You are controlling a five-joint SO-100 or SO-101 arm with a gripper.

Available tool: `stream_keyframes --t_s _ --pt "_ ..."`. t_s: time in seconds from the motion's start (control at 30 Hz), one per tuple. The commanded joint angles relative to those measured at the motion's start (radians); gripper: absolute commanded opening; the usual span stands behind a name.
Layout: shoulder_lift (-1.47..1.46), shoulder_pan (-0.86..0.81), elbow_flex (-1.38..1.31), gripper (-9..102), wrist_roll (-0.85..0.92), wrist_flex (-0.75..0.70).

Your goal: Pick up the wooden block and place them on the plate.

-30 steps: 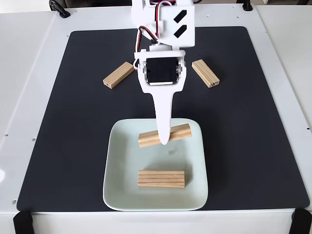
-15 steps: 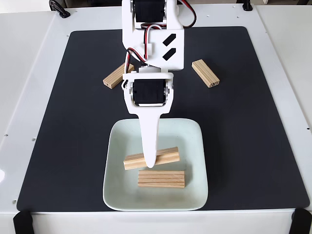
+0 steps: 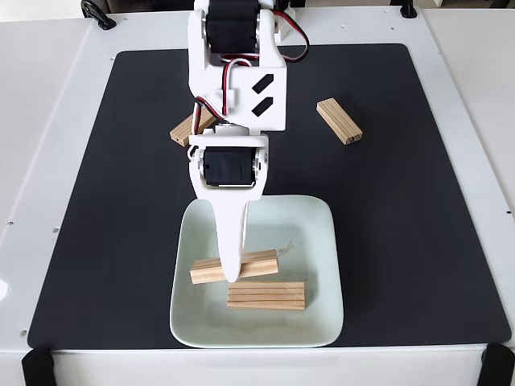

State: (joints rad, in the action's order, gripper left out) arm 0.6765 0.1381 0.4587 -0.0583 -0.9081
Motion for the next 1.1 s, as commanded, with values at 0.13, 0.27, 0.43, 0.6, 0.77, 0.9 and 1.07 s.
stream_keyframes --t_s 0.13,0.27,0.43,0.6,0.77,0.9,1.07 --pt "0.014 0.025 -0.055 0 -0.008 0.054" --pt "0.014 0.026 -0.054 0 -0.008 0.094" --pt "0.014 0.026 -0.038 0 -0.008 0.091" --pt "0.012 0.026 -0.037 0 -0.008 0.091" --pt "-0.009 0.026 -0.038 0 -0.008 0.091" --pt "-0.046 0.026 -0.055 0 -0.008 0.091" --pt "-0.046 0.026 -0.055 0 -0.008 0.091"
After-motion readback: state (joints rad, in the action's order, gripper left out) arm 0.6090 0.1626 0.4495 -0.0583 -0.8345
